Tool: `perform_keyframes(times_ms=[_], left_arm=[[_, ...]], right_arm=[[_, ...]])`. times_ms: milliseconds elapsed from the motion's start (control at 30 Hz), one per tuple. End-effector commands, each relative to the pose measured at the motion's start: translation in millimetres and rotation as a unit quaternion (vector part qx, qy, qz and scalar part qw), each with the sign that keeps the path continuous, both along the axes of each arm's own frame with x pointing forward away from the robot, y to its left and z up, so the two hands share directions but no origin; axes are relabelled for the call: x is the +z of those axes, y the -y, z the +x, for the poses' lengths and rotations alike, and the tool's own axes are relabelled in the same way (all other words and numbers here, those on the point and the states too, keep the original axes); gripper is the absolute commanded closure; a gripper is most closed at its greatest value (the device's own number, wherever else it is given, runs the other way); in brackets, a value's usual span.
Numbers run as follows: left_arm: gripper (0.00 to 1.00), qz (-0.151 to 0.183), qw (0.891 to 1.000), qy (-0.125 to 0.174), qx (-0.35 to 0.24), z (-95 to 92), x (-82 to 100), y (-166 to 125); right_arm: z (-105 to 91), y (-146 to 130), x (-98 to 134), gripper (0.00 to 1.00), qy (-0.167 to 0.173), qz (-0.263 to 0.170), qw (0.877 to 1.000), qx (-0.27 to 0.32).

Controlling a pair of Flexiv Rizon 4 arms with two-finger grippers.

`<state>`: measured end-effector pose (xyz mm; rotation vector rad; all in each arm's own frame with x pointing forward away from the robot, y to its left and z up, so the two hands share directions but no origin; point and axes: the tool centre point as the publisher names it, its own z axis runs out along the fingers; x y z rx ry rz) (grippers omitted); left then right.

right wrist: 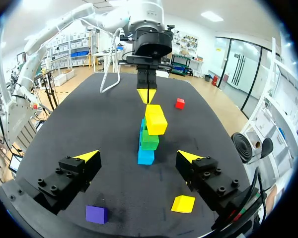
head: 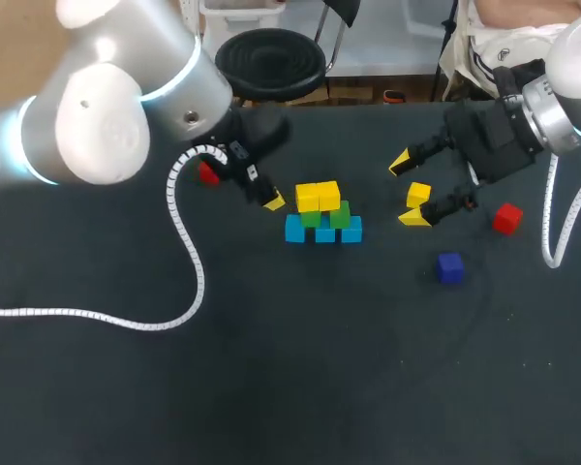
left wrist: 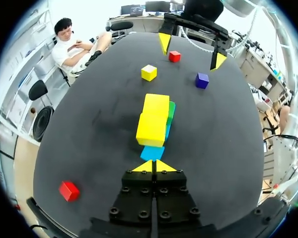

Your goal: Place the blue cubes, place green cubes on the blue cubes, place the yellow cubes on the green cubes, then place the red cubes on the yellow cubes, and place purple cube on the red cubes.

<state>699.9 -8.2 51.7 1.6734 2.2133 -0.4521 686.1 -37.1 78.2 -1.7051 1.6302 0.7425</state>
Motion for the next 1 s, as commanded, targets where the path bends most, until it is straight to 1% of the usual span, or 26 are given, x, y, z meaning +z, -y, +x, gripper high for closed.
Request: perform_keyframes(times_ms=[33, 67, 133, 167, 200, 233, 267, 400, 533, 667, 833, 1000], left_arm=[[1.00, -0.022, 1.000, 0.005, 0.015, -5.3, 1.4, -15.1], [0.98, -0.027, 0.999, 0.004, 0.021, -3.6, 1.7, -17.7], [0.96, -0.050, 0.998, -0.008, 0.030, 1.8, 3.0, -22.8], [0.88, -0.067, 0.997, -0.018, 0.030, 5.1, 4.3, -25.2], [0.77, -0.074, 0.997, -0.021, 0.030, 8.0, 6.1, -27.2], [0.62, -0.075, 0.997, -0.020, 0.030, 10.5, 8.2, -28.5], [0.00, -0.081, 0.996, -0.024, 0.024, 13.6, 11.2, -29.6], [0.00, -0.106, 0.994, -0.026, 0.016, 19.2, 19.7, -31.6], [0.00, -0.120, 0.992, -0.031, 0.001, 19.3, 23.2, -30.6], [0.00, -0.138, 0.989, -0.051, -0.020, 19.6, 23.9, -27.4], [0.00, -0.144, 0.987, -0.061, -0.022, 27.3, 24.7, -24.1], [0.00, -0.150, 0.986, -0.067, -0.026, 36.5, 29.7, -24.7]], right_arm=[[-0.5, 0.3, 0.0, 0.00, 0.001, 0.001, 1.000, 0.000], [-0.5, 0.3, 0.0, 0.00, 0.001, 0.001, 1.000, 0.000], [-0.5, 0.3, 0.0, 0.00, 0.001, 0.001, 1.000, 0.000], [-0.5, 0.3, 0.0, 0.00, 0.001, 0.001, 1.000, 0.000], [-0.5, 0.3, 0.0, 0.00, 0.001, 0.001, 1.000, 0.000], [-0.5, 0.3, 0.0, 0.00, 0.001, 0.001, 1.000, 0.000], [-0.5, 0.3, 0.0, 0.00, 0.001, 0.001, 1.000, 0.000], [-0.5, 0.3, 0.0, 0.00, 0.001, 0.001, 1.000, 0.000], [-0.5, 0.3, 0.0, 0.00, 0.001, 0.001, 1.000, 0.000], [-0.5, 0.3, 0.0, 0.00, 0.001, 0.001, 1.000, 0.000], [-0.5, 0.3, 0.0, 0.00, 0.001, 0.001, 1.000, 0.000], [-0.5, 0.3, 0.0, 0.00, 0.001, 0.001, 1.000, 0.000]])
